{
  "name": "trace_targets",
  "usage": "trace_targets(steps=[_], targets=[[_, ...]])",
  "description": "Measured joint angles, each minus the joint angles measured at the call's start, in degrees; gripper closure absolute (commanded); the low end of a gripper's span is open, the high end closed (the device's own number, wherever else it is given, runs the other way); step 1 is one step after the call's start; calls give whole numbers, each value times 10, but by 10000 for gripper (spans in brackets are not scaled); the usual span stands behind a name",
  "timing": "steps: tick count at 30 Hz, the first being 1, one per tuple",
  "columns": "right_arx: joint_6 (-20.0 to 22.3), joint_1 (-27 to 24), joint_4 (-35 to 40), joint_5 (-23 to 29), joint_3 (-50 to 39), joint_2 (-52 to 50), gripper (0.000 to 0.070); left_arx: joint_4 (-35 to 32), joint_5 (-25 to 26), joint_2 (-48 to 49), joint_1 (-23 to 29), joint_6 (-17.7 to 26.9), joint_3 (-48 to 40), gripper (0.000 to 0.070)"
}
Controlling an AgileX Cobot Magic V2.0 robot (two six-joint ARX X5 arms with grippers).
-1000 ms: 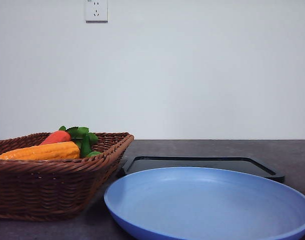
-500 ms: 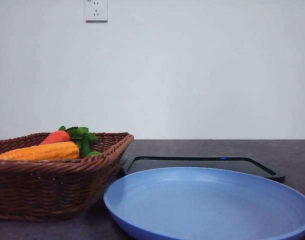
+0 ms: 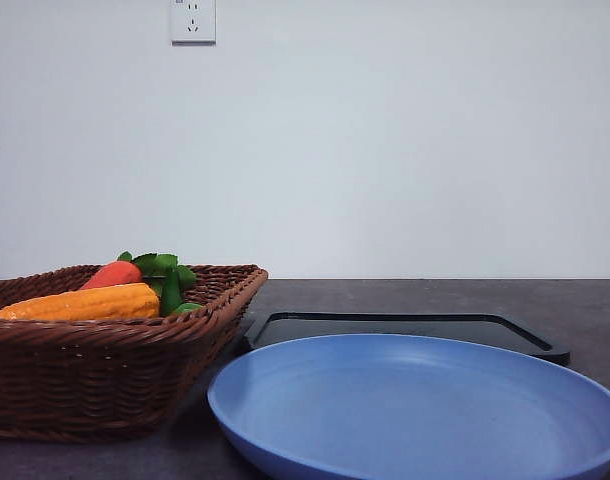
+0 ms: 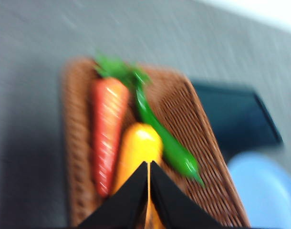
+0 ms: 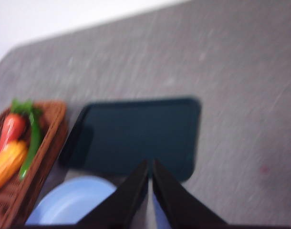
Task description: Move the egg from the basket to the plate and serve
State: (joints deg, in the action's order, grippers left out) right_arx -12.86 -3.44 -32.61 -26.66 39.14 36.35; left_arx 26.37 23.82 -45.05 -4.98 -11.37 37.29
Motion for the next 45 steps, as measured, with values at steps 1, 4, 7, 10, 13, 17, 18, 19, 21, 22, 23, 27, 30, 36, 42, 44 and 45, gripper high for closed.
trace_targets(steps=[1,4,7,10,13,17,18,19,21,22,23,27,30,36,42,44,45], targets=[[8,0,-15,-11,11,18,700,22,2,-18,-8,12,18,700],[36,0,-69,-46,41,78,700,94,3,-70,-39,52,77,700],[59,0,-112,-79,49,125,700,147,5,-111,-71,83,116,700],[76,8,-152,-89,49,168,694,162,7,-138,-100,101,130,696],[83,35,-164,-89,45,202,572,158,8,-152,-123,107,130,603],[83,95,-161,-70,24,234,480,152,10,-163,-141,108,130,421],[82,109,-154,-60,14,241,480,150,10,-164,-143,108,130,400],[80,121,-144,-50,3,246,480,150,10,-164,-144,108,130,391],[67,141,-108,-45,-26,257,480,150,10,-165,-145,108,130,391],[59,149,-88,-45,-39,261,480,150,10,-165,-145,108,130,391],[47,156,-64,-45,-54,267,480,150,10,-165,-145,108,130,391],[6,175,20,-45,-93,288,480,150,10,-165,-145,109,130,391],[-15,186,54,-44,-97,309,481,149,10,-165,-145,109,130,391],[-35,206,103,-45,-97,363,512,146,10,-165,-146,109,130,391],[-42,210,121,-38,-96,387,700,146,10,-165,-146,109,130,391],[-42,210,122,-35,-97,387,700,146,10,-165,-146,109,130,391],[-46,210,123,-36,-97,385,700,146,10,-165,-146,110,130,390]])
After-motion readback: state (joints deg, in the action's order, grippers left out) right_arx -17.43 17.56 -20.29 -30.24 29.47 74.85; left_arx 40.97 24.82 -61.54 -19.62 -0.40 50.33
